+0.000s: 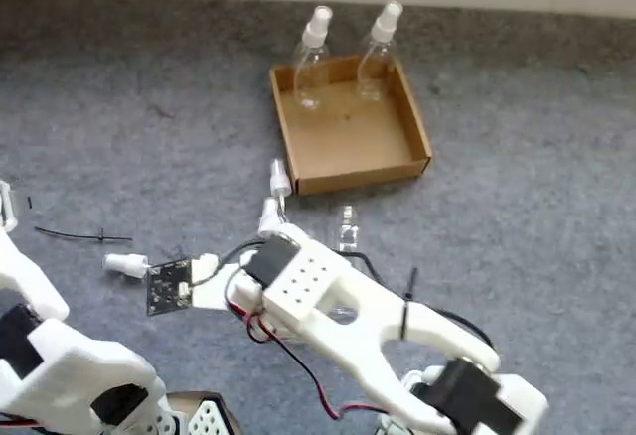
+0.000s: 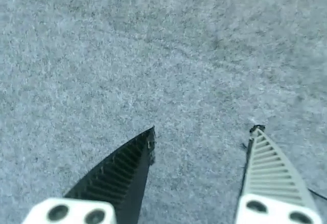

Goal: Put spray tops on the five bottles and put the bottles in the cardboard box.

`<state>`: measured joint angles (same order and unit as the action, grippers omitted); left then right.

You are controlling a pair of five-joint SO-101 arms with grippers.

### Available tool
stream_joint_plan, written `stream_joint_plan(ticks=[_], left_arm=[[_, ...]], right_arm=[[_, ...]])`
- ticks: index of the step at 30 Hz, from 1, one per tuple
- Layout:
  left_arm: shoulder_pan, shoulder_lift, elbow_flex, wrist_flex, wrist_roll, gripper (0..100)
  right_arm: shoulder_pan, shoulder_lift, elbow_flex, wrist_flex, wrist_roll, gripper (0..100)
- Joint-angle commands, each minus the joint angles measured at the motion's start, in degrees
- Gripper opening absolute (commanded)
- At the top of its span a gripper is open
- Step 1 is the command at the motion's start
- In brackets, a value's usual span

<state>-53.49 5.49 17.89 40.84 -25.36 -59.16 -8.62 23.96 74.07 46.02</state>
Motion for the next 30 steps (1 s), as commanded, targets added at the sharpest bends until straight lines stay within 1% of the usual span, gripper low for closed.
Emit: stream_joint_plan(ticks=[1, 5, 8, 13, 17, 22, 25, 27, 30], left_arm=[[-2.68, 2.42, -0.84, -4.13, -2.02, 26], [-3.56, 4.88, -0.84, -4.84, -3.78, 26], [-3.91, 5.67, -0.84, -4.84, -3.87, 26], [-4.35, 5.76, -0.84, -4.92, -3.87, 26], [-4.0, 5.76, -0.75, -4.92, -3.87, 26], [-4.53, 5.76, -0.66, -4.92, -3.87, 26], [-4.53, 5.76, -0.57, -4.92, -3.87, 26], [-4.53, 5.76, -0.4, -4.84, -3.87, 26], [-4.53, 5.76, -0.31, -4.84, -3.87, 26]], right_arm=[[1.01, 8.4, -12.88, 0.13, 1.23, 32.2], [1.01, 17.27, -24.48, 0.4, 1.23, 32.2], [1.01, 21.23, -28.26, 0.48, 1.23, 32.2], [1.01, 21.93, -28.88, -0.75, 0.79, 32.2], [0.92, 23.25, -28.35, -7.08, 0.79, 32.1], [0.66, 28.35, -26.51, -9.98, 0.62, 32.1], [0.48, 30.64, -26.07, -13.23, -4.13, 32.0], [0.75, 31.52, -26.33, -13.85, -6.77, 29.1], [0.92, 31.52, -26.42, -14.2, -7.3, 16.4]])
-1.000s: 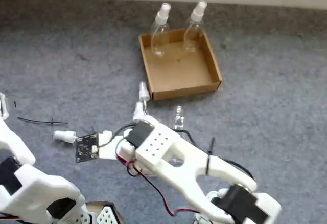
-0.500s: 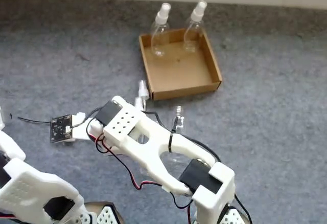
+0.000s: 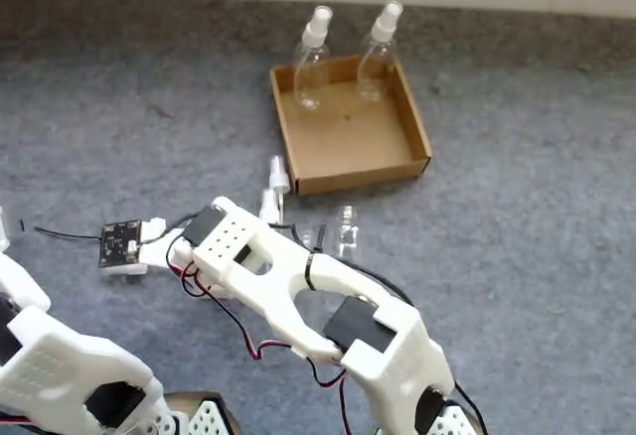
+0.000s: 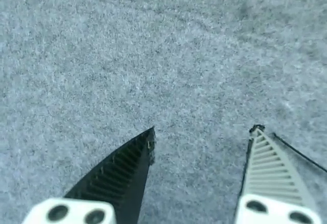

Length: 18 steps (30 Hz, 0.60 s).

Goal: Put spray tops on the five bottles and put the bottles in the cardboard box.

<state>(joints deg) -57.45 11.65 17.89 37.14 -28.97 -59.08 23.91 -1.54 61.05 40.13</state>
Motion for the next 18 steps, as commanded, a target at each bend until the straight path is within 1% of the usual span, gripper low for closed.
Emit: stream_joint_plan(ticks=[1, 4, 6, 9, 14, 18], left_arm=[[-0.57, -0.4, -0.31, -1.14, -0.26, 26], [-0.4, -0.4, -0.31, -1.05, -0.26, 26], [-0.4, -0.4, -0.31, -0.97, -0.26, 26], [-0.57, -0.4, -0.31, -0.97, -0.26, 26], [-0.57, -0.48, -0.31, -0.88, -0.26, 26], [-0.22, -0.75, -0.31, -0.79, -0.26, 26]], right_arm=[[0.84, -1.1, -0.92, -0.84, -1.41, 11.5], [0.75, -1.19, -0.92, -0.66, -1.41, 0.3], [0.84, -1.19, -1.1, 1.36, -1.58, 0.5], [1.19, -1.98, -5.05, 5.32, -6.07, 0.5], [5.05, -6.37, -17.54, 21.23, -9.67, 0.5], [9.36, -9.45, -30.55, 36.53, -9.93, 0.5]])
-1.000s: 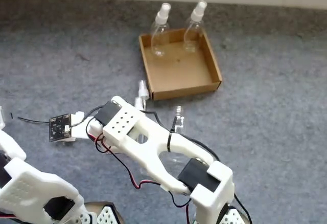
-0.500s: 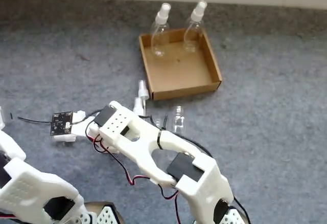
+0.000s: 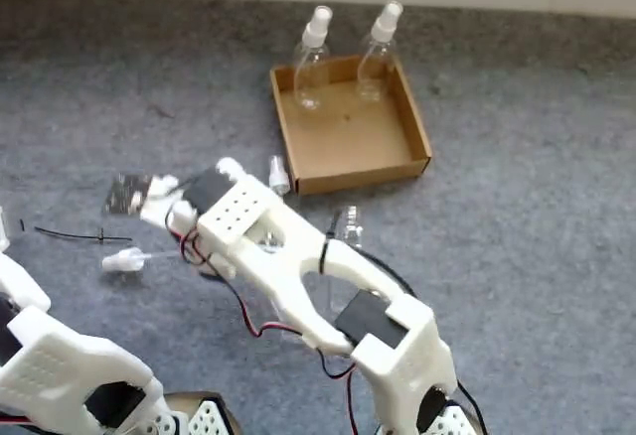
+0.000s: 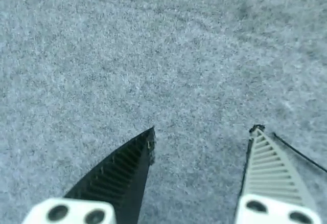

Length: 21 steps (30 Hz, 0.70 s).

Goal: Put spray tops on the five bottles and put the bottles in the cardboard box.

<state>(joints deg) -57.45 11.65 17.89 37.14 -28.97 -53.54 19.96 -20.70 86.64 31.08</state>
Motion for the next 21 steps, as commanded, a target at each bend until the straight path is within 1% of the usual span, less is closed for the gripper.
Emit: stream_joint_plan(ticks=[1, 3, 7, 11, 14, 15, 17, 19, 21], left_arm=[[-0.13, -0.75, -0.31, -0.79, -0.26, 26], [-0.04, -0.75, -0.31, -0.79, -0.26, 26], [-0.13, -0.84, -0.31, -0.79, -0.26, 26], [-0.13, -0.84, -0.57, -0.79, -0.26, 26], [-0.04, -0.84, -0.57, -0.79, -0.26, 26], [-0.04, -0.84, -0.4, -0.7, -0.26, 26], [0.22, -0.84, -0.4, 0.26, -0.26, 26], [0.84, -0.92, -0.92, 3.69, -0.26, 26], [2.51, -1.63, -2.24, 7.56, -0.26, 26]], right_arm=[[5.32, -5.93, -14.46, 14.29, -0.88, 0.5], [9.8, -7.52, -18.51, 14.64, -1.32, 0.5], [22.11, -10.15, -18.68, 14.64, -2.55, 0.5], [30.29, -13.76, -17.36, 14.64, -1.93, 0.5], [33.45, -18.24, -10.42, 14.64, 5.36, 0.5], [34.51, -20.09, -7.25, 14.64, 6.15, 0.5], [38.29, -24.04, -0.84, 14.55, 6.07, 0.5], [43.56, -27.12, 5.67, 14.02, 5.98, 0.5], [49.54, -28.62, 12.18, 11.3, 5.27, 0.5]])
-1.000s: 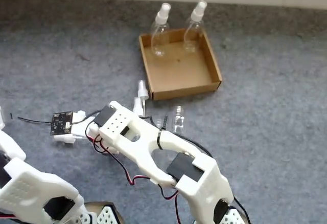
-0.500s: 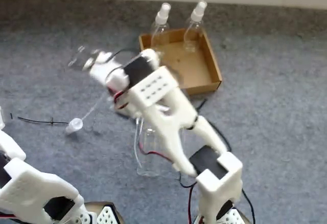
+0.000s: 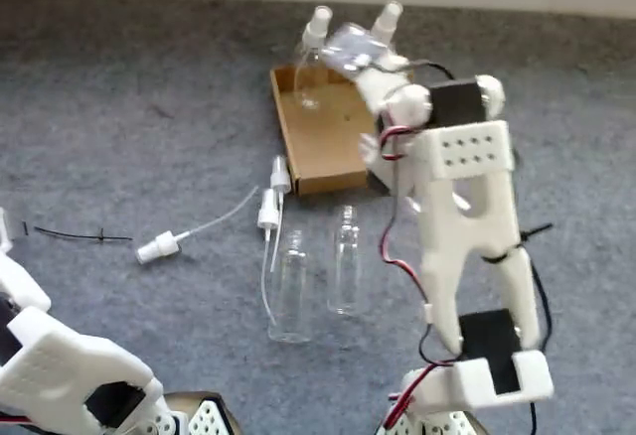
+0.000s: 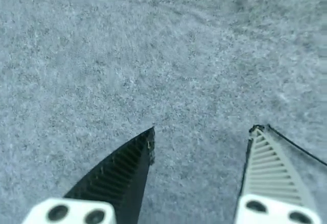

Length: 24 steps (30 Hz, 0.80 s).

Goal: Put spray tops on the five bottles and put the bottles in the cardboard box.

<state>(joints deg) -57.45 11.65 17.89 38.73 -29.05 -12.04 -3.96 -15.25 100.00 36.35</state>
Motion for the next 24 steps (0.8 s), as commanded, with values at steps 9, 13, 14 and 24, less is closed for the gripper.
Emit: stream_joint_plan(ticks=[9, 13, 14, 24], left_arm=[[16.13, -13.14, -1.45, 27.34, 0.09, 26], [25.45, -22.11, 4.88, 30.15, 2.55, 26], [27.47, -24.75, 6.9, 30.24, 4.22, 26], [38.9, -46.46, 21.67, 29.98, 14.24, 26]], right_arm=[[35.21, 3.3, 27.82, -26.07, -4.84, 0.5], [39.96, 11.65, 26.95, -32.75, -4.92, 0.5], [40.4, 13.32, 26.15, -33.54, -4.92, 0.5], [40.57, 17.36, 23.16, -35.3, -4.92, 20.0]])
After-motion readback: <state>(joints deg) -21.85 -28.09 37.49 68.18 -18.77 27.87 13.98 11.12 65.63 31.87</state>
